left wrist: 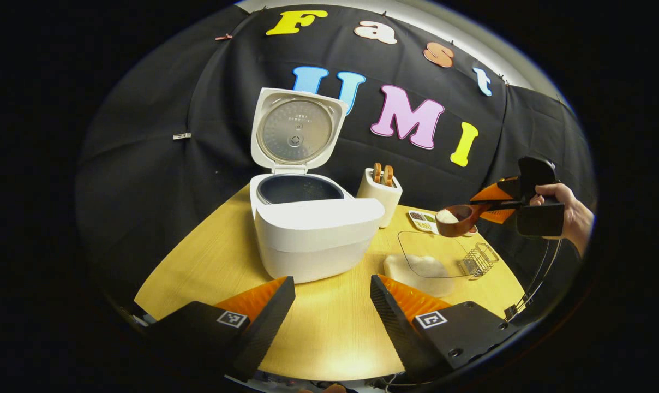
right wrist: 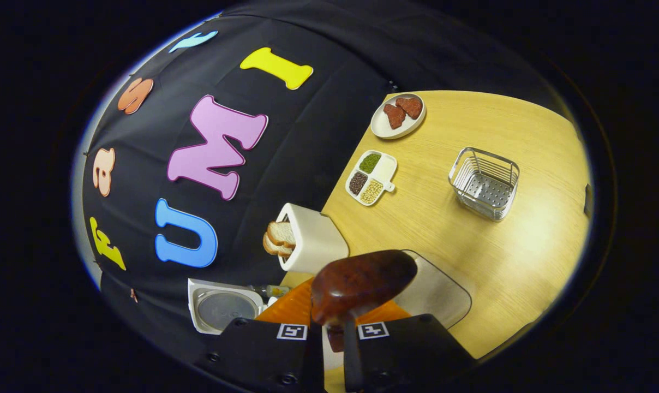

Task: Close the left gripper, press the button to open the rice cooker; take a wooden spoon from the chopstick holder with the right hand, scoop a spoonful of rice and pour it into the rice cooker, then put the wooden spoon back into the chopstick holder.

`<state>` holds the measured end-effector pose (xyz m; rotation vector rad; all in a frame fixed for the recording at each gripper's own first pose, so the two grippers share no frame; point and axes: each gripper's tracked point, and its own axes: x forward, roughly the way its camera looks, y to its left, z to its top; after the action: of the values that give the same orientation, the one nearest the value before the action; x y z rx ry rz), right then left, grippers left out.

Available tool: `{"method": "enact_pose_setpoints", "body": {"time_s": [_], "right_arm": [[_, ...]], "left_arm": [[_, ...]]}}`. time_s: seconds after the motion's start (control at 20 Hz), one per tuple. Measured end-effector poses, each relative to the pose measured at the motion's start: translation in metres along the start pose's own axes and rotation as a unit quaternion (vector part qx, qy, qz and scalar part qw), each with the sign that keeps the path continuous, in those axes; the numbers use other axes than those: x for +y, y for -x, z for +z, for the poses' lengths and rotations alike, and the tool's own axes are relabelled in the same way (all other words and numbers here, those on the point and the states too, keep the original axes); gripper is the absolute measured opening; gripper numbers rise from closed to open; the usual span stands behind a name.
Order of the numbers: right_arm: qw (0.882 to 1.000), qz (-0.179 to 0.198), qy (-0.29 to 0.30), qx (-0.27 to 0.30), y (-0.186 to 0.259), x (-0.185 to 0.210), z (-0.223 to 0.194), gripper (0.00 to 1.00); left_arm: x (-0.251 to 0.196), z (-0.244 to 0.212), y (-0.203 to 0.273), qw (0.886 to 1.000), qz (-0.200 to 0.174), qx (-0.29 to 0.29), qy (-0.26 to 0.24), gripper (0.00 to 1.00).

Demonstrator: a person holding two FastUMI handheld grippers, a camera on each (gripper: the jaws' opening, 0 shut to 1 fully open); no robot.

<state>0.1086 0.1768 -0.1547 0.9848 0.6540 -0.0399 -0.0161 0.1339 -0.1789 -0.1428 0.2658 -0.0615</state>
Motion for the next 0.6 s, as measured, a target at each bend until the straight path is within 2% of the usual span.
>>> {"method": "enact_pose_setpoints", "body": {"time_s": [0.35,0.6], "right_arm": [[0.997,0.049,-0.028,0.046,-0.023,0.074,-0.036,0.19],[0.994,0.072,-0.02,0.074,-0.044,0.121,-0.069,0.19]], "left_arm": [[0.007,-0.002,0.002,1.0,0.006,0.002,0.006,0.96],[0.016,-0.004,0.005,1.0,0.017,-0.001,0.015,0.96]]}}
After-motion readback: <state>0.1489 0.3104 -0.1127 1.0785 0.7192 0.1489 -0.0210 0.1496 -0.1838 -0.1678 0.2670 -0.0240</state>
